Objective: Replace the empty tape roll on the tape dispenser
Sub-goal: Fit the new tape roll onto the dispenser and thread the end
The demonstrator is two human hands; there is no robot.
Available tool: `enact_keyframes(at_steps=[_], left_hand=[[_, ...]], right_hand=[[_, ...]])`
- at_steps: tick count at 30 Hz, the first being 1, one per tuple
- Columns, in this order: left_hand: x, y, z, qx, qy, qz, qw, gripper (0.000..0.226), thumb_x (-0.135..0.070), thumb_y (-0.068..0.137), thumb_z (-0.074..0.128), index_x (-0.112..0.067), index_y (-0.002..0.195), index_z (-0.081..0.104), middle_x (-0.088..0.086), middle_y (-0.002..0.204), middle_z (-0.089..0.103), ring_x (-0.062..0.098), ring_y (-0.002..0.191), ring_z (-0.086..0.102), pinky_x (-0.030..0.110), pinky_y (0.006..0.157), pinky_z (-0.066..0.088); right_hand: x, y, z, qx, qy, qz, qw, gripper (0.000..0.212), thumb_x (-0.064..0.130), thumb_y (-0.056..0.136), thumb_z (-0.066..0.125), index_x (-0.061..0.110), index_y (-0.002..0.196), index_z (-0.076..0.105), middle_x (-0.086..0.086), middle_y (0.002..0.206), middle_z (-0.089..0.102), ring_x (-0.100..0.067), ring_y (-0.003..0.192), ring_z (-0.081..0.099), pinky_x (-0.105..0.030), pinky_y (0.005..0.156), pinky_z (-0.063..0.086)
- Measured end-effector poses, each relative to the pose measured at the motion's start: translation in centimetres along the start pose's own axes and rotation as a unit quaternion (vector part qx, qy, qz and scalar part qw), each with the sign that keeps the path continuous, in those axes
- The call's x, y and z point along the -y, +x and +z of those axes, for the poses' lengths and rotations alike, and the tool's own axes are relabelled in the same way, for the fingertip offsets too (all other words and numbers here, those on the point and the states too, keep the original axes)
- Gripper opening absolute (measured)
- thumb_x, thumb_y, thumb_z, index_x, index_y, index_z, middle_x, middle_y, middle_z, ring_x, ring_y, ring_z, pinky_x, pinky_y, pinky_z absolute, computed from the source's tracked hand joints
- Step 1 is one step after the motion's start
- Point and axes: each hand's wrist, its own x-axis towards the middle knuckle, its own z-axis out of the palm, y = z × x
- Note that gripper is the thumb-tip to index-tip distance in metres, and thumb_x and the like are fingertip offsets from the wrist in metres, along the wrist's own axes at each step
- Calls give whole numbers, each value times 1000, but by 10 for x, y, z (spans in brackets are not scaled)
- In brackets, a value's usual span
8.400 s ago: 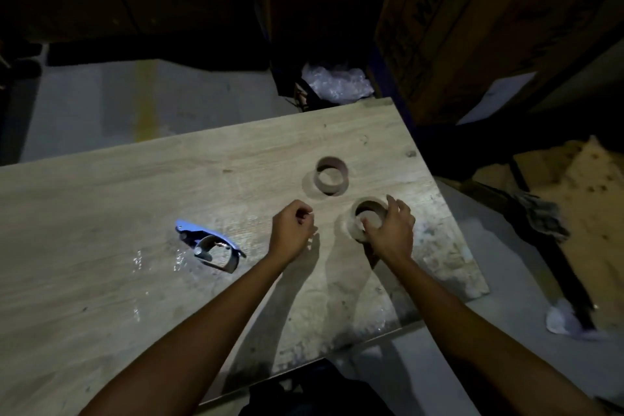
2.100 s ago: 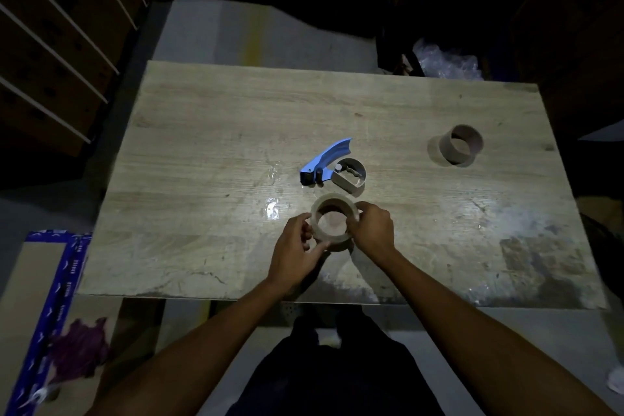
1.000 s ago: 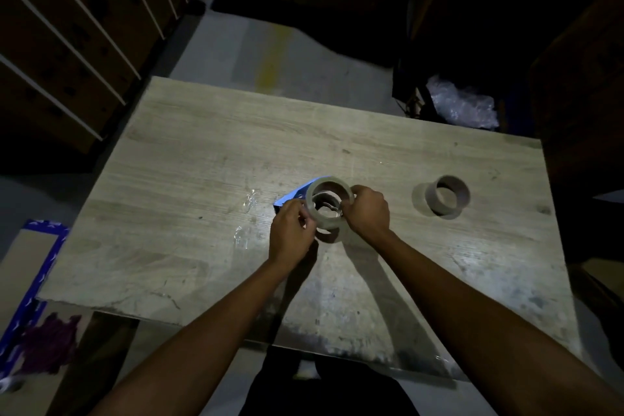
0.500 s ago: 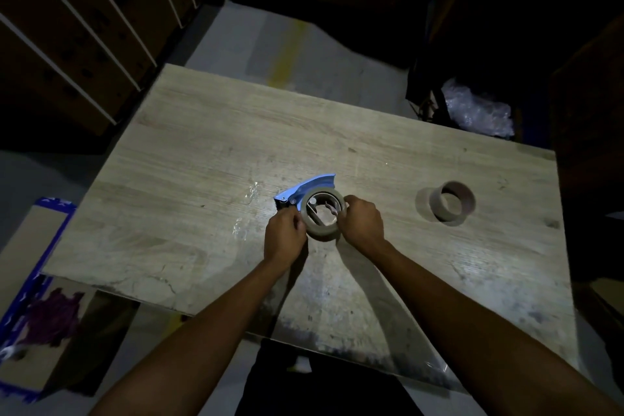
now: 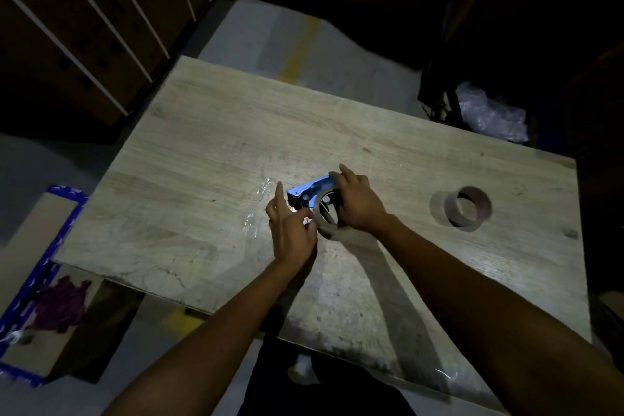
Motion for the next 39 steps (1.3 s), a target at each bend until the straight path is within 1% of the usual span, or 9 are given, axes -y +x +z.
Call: enact_keyframes(at_steps=[3,5,8,12,14,19,25,31,39], left_hand=[[5,7,0,22,-37,13,999,8,-2,80,70,-9,77,72,12,164,15,27,147,18,0,99,15],[6,12,-4,53,-56,16,997,6,-2,81,70,-7,78,71,10,163,19,24,147,22,-9,89,16],[8,17,-9,89,-52,20,994,4,-5,82,68,-6,79,71,8,157,34,22,142,34,-2,85,24],[12,20,-7,112,-34,28,993,4,-7,85,65,-6,81,66,7,155,37,19,143,35,13,93,29],[14,21,-6,115,-36,31,992,3,-7,85,64,-7,82,64,7,155,39,20,143,35,17,95,31],[16,24,-6,128,-36,38,990,2,-7,86,61,-8,85,61,8,151,44,21,139,41,20,95,34],[20,29,-9,144,-41,57,987,3,-7,86,61,-6,86,64,9,143,52,22,129,51,18,90,35],[15,30,-22,118,-130,99,979,3,-6,82,66,-5,84,68,11,128,62,21,116,60,32,85,56],[10,25,-37,160,-164,116,966,4,-2,87,65,-2,90,68,10,113,60,14,100,60,14,83,53]], right_hand=[[-3,7,4,1,-22,12,1000,77,10,84,65,19,152,30,-15,153,30,-41,116,51,-46,84,52],[-3,7,8,-10,-32,33,999,79,9,81,68,22,150,33,-15,140,38,-37,102,58,-39,73,52],[-3,0,13,-31,-30,82,996,68,11,85,66,22,146,38,-16,125,44,-32,84,60,-35,63,49],[-2,-13,15,-54,-31,134,989,31,20,94,56,16,124,50,-15,110,49,-24,62,47,-33,58,40],[-1,-16,17,-60,-37,155,985,24,23,96,52,14,118,52,-14,108,52,-27,64,51,-32,58,38],[4,-16,23,-65,-57,179,980,33,23,91,60,11,121,51,-12,114,56,-32,101,55,-37,68,42],[6,-12,35,-106,66,201,972,17,7,90,57,11,107,57,-12,96,67,-25,78,59,-30,61,39],[2,-21,26,-65,176,213,959,21,12,84,62,6,104,64,-17,96,70,-35,89,64,-28,66,38],[4,-42,39,49,314,245,916,11,9,81,67,16,89,66,-8,88,68,-26,82,62,-36,69,49]])
